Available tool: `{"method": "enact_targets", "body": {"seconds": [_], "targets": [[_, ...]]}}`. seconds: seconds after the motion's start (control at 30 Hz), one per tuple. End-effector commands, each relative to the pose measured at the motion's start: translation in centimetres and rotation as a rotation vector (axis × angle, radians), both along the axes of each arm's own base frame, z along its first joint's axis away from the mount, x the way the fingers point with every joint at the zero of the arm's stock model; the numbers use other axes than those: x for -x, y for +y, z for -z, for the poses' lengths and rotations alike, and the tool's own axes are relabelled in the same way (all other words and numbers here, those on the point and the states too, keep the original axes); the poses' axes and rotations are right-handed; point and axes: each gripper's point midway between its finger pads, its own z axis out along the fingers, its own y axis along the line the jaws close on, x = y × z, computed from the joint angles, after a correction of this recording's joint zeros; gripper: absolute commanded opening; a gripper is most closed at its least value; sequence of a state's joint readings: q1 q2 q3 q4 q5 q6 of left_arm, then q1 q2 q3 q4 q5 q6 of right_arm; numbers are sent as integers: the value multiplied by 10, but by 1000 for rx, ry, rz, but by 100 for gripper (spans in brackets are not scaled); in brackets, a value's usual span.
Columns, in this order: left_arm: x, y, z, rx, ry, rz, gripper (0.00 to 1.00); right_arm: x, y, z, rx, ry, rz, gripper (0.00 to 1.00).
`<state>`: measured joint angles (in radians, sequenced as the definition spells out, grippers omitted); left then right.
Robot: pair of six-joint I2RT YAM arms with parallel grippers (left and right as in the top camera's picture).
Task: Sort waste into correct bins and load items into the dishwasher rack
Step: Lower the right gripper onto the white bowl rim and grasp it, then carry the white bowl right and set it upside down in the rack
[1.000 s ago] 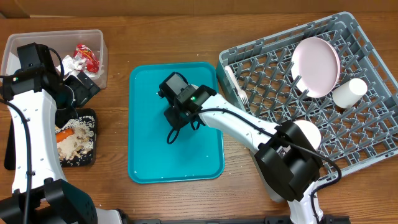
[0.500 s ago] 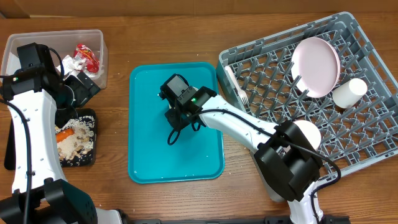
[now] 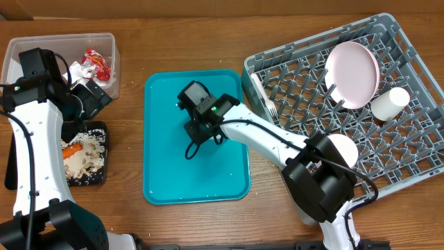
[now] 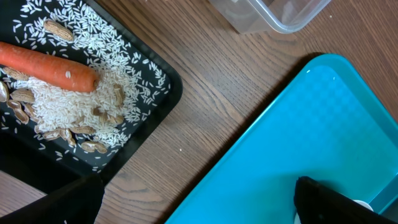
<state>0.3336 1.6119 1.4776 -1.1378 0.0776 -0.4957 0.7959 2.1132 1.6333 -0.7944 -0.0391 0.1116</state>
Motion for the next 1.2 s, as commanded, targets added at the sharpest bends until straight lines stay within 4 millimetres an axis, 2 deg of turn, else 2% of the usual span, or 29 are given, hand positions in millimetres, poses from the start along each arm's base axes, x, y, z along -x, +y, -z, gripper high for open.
{"method": "enact_targets", "body": {"seconds": [0.0, 0.07, 0.1, 0.13, 0.2, 0.23, 0.3, 0.37, 0.43, 0.5, 0.67, 0.7, 0.77, 0.9, 1.17], "targets": [[-2, -1, -8, -8, -19, 1, 100, -15, 11, -57, -117, -27, 58, 4], [-3, -1, -8, -8, -19, 1, 100, -26, 1, -107, -200, -54, 121, 4], [-3, -1, -8, -8, -19, 1, 100, -29, -3, -119, -220, -63, 140, 4], [-2, -1, -8, -8, -19, 1, 100, -34, -17, -143, -260, -83, 186, 4], [-2, -1, -8, -8, -19, 1, 100, -39, -40, -175, -314, -98, 255, 4], [-3, -1, -8, -8, -19, 1, 100, -41, -51, -184, -332, -98, 277, 4], [-3, -1, -8, -8, -19, 1, 100, -45, -97, -222, -460, -47, 330, 4], [-3, -1, -8, -8, -19, 1, 100, -53, -137, -237, -567, 25, 385, 4], [-3, -1, -8, -8, -19, 1, 100, -59, -165, -235, -628, 86, 431, 4], [-3, -1, -8, -7, -20, 1, 100, -62, -183, -229, -679, 134, 464, 4], [-3, -1, -8, -8, -19, 1, 100, -63, -201, -222, -879, 217, 408, 4], [-2, -1, -8, -8, -19, 1, 100, -63, -204, -214, -914, 228, 400, 4], [-3, -2, -8, -8, -19, 1, 100, -62, -202, -201, -936, 243, 386, 4], [-3, -1, -8, -8, -19, 1, 100, -58, -195, -192, -1007, 259, 320, 4], [-2, -1, -8, -7, -19, 1, 100, -47, -196, -150, -997, 307, 353, 4]]}}
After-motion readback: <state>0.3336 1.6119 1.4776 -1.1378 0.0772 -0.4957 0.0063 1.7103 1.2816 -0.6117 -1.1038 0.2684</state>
